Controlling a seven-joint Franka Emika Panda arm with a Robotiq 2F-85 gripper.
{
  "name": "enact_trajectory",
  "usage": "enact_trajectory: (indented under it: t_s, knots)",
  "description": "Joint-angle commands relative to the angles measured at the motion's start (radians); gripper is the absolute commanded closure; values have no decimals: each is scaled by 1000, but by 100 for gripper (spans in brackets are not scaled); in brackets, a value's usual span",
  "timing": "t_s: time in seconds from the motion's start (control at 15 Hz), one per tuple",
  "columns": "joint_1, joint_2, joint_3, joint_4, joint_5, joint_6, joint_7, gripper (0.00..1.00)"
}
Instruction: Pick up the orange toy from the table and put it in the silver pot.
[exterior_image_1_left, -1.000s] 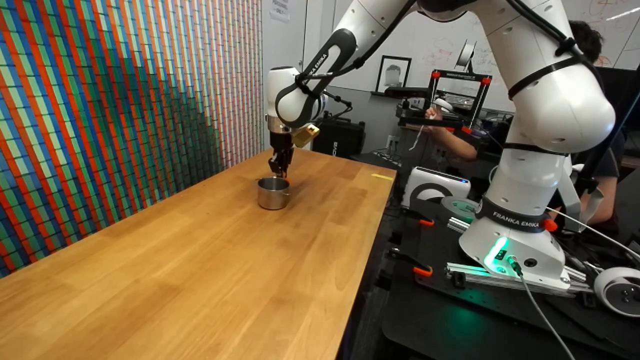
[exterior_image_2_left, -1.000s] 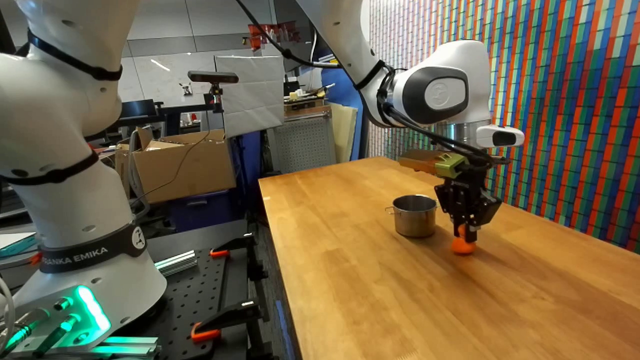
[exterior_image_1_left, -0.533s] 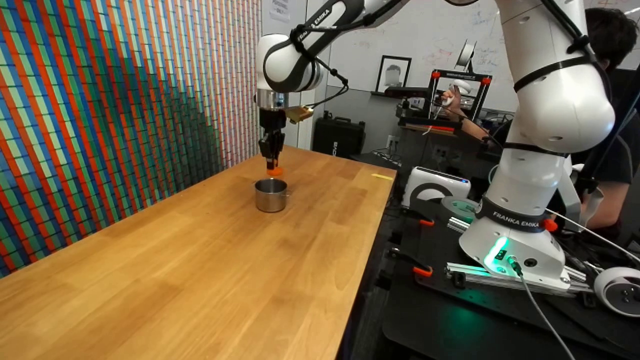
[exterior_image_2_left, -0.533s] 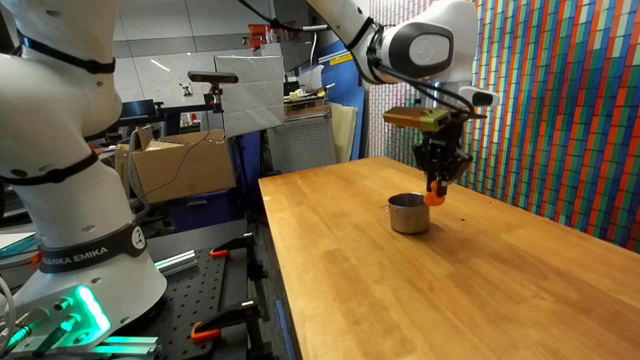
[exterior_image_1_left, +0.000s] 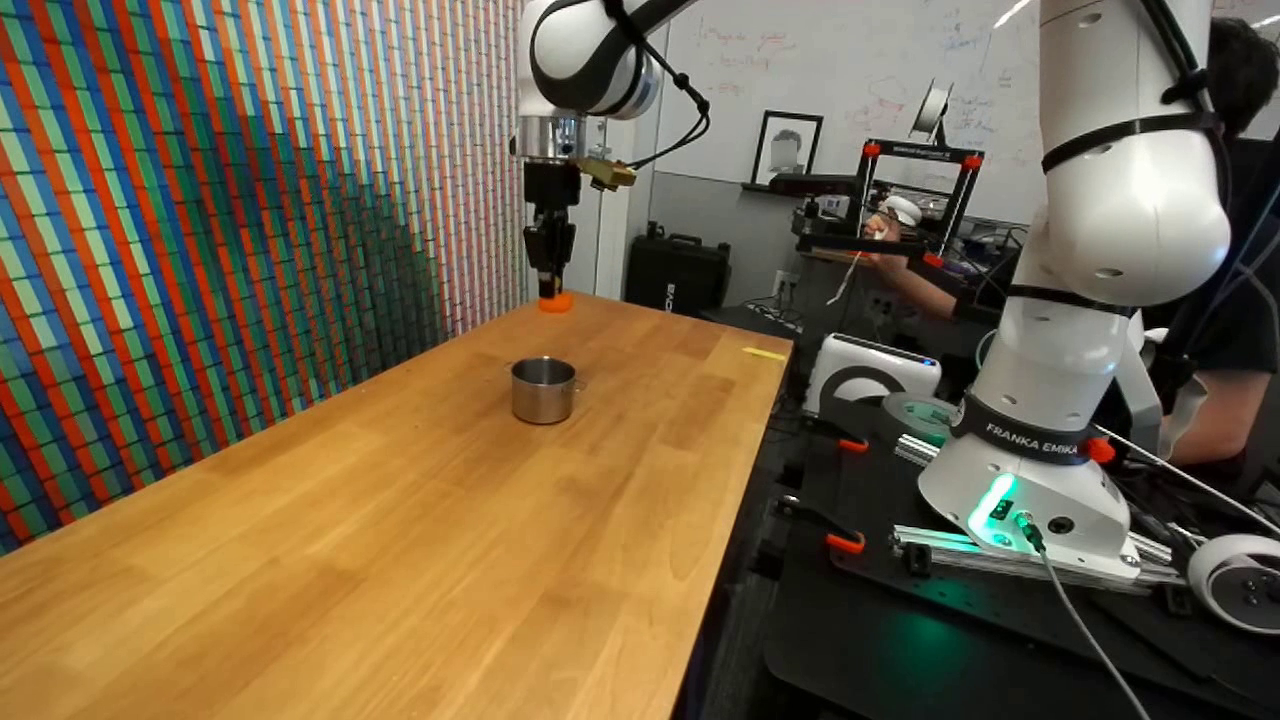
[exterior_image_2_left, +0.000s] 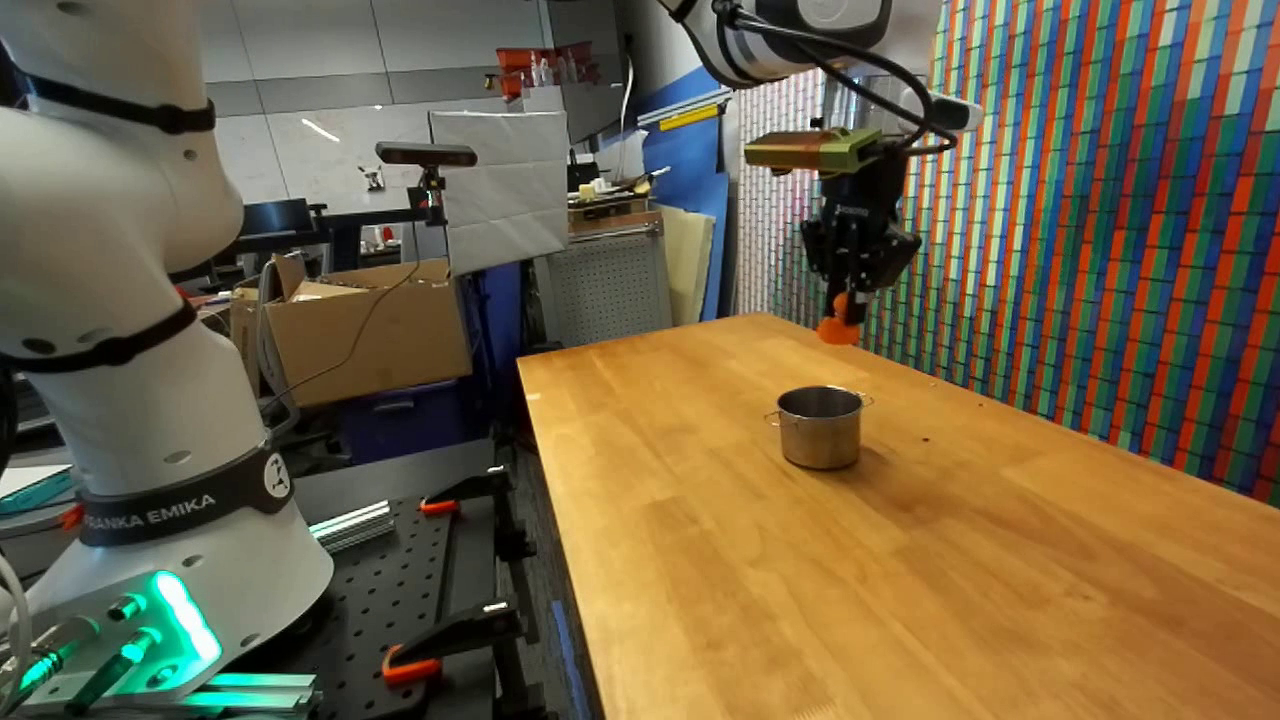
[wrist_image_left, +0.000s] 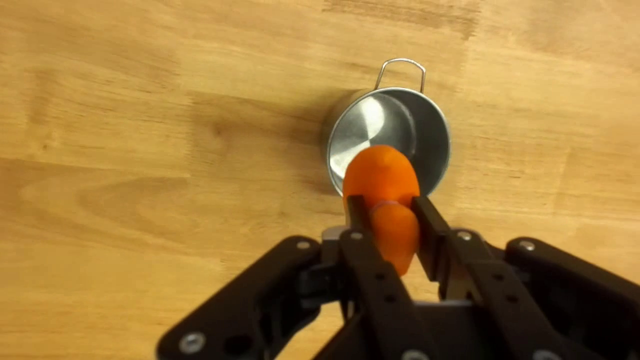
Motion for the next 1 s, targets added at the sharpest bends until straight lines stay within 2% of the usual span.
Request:
enact_trajectory:
  t_s: [0.0, 0.07, 0.13, 0.53, 0.93]
  knots:
    - [12, 1, 10, -49, 38, 35, -24, 87]
    - [16, 14, 13, -54, 35, 48, -33, 49]
    - [19, 25, 12, -58, 30, 53, -32, 48]
    - [33, 34, -19, -8, -65, 49, -3, 3]
    - [32, -61, -36, 80, -156, -113, -17, 0]
